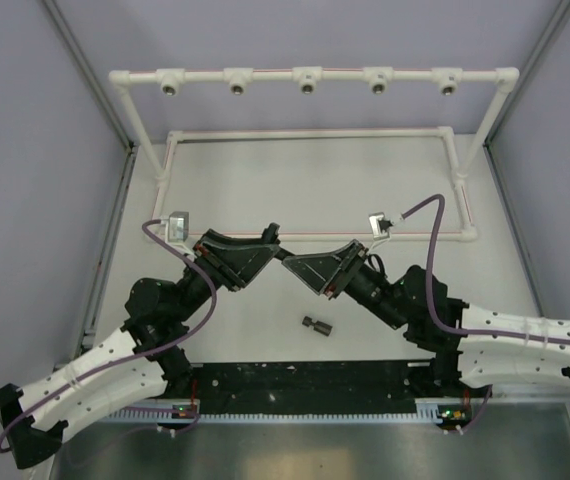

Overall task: Install the water faucets
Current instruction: Pick up the adaptor at the center of the board.

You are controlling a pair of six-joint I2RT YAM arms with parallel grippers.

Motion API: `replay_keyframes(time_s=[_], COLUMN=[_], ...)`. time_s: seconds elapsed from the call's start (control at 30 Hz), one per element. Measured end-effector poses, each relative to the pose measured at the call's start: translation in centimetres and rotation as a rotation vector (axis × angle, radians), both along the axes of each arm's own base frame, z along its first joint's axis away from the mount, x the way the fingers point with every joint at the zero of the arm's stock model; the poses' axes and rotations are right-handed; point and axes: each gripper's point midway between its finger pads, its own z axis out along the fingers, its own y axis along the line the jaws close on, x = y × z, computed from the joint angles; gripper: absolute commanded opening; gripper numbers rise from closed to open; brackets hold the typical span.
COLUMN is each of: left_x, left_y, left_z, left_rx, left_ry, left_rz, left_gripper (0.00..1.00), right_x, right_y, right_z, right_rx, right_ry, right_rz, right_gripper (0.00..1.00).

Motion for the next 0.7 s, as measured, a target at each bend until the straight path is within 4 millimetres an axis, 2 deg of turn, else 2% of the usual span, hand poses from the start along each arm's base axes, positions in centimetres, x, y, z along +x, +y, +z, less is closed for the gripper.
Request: replay_keyframes(time_s=[0.17, 0.3, 0.43, 0.47, 0.6, 0.7], left_x=[-0.05, -0.02, -0.04, -0.03, -0.15, -0.40], left_y=[-0.06, -0.15, -0.15, -0.15, -0.20, -0.40], left_z=[-0.06, -0.13, -0.11, -0.12, -0.14, -0.41], left_rx=[0.004, 0.007, 0.006, 0.006, 0.008, 0.026], left_ry=[-0.003, -0.002, -0.002, -0.001, -0.003, -0.003], left_rz=[-0.003, -0.004, -0.005, -0.006, -0.013, -0.028], left_gripper=[0.00, 0.00, 0.00, 0.01, 0.24, 0.34], right_x=[-0.49, -0.58, -0.56, -0.56, -0.49, -0.61], right_y=[0.38, 0.38, 0.37, 0.37, 0.27, -0.07], right_z=[0.07, 0.26, 0.28, 0.28, 0.28, 0.09], right_rx=[0.011, 0.020, 0.019, 0.017, -0.006, -0.045], right_ry=[0.008, 0.008, 0.003, 0.000, -0.040, -0.086], right_rz=[0.034, 0.040, 0.037, 0.037, 0.024, 0.018], right_gripper=[0.26, 0.19, 0.00, 0.00, 0.00, 0.00])
